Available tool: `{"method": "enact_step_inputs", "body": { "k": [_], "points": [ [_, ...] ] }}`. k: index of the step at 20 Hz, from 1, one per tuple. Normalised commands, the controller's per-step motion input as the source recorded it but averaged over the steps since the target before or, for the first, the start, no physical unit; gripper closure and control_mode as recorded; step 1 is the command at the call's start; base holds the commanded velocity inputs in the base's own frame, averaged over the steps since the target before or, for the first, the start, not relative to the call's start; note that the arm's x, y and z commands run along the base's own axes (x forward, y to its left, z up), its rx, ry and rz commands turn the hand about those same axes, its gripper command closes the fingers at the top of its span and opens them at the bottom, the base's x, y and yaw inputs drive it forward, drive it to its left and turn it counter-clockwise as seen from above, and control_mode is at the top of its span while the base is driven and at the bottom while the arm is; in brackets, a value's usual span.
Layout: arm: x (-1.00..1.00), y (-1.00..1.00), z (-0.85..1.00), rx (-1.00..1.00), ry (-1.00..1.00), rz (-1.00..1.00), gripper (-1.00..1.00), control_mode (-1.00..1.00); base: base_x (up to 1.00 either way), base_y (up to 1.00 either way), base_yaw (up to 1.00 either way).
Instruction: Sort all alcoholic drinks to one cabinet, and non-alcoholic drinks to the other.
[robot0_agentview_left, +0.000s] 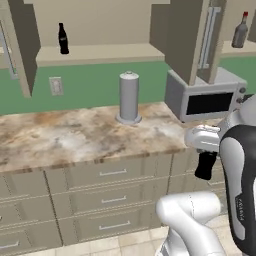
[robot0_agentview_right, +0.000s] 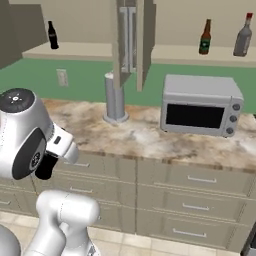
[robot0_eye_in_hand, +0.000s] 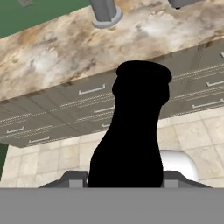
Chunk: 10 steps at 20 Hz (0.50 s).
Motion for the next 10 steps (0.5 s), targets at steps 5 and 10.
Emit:
{"method": "enact_step_inputs", "body": {
  "k": [5, 10],
  "points": [
    [0.0, 0.0, 0.0, 0.0, 0.0, 0.0, 1.0, 1.0, 0.5, 0.42, 0.0],
    [0.0, 0.0, 0.0, 0.0, 0.0, 0.0, 1.0, 1.0, 0.76, 0.04, 0.0]
  ]
}}
